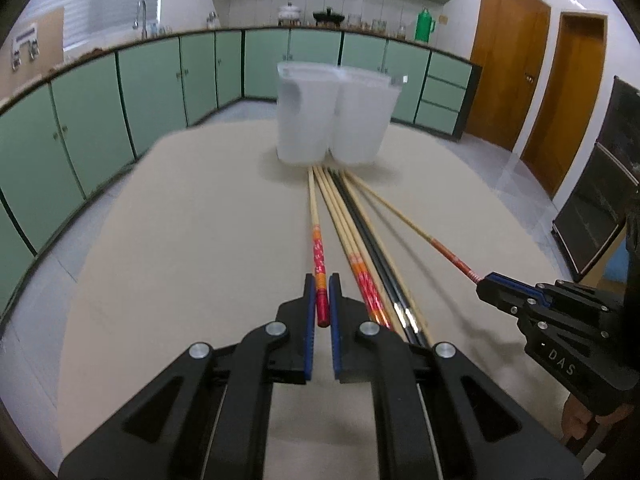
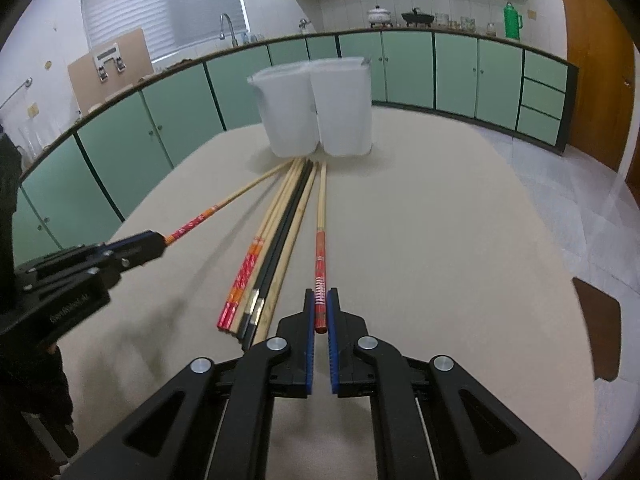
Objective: Organize utensils
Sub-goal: 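Lift both chopsticks and carry them over the white utensil holder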
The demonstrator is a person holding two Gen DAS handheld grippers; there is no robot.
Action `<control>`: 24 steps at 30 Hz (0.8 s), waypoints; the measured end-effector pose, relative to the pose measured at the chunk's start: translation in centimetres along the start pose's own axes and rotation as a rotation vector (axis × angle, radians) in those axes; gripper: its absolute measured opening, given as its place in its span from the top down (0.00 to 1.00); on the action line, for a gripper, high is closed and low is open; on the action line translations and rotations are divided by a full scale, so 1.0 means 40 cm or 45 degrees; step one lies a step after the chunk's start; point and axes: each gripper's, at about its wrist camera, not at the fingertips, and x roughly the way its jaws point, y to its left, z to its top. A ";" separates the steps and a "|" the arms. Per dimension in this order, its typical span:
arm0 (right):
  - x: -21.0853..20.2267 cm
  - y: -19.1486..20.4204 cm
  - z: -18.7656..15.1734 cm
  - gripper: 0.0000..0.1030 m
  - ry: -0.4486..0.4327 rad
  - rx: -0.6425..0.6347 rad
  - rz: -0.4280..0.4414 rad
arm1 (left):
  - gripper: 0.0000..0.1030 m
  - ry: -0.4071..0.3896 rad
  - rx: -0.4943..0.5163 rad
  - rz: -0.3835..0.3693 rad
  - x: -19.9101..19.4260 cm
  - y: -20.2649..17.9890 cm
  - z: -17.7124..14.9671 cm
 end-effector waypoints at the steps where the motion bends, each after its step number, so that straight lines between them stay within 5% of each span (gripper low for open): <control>1: -0.007 -0.001 0.007 0.94 -0.012 -0.003 -0.001 | 0.95 -0.024 0.004 0.007 -0.013 0.002 0.009; 24: -0.153 -0.003 0.332 0.95 -0.273 -0.112 0.060 | 0.96 -0.401 0.069 -0.017 -0.147 0.030 0.285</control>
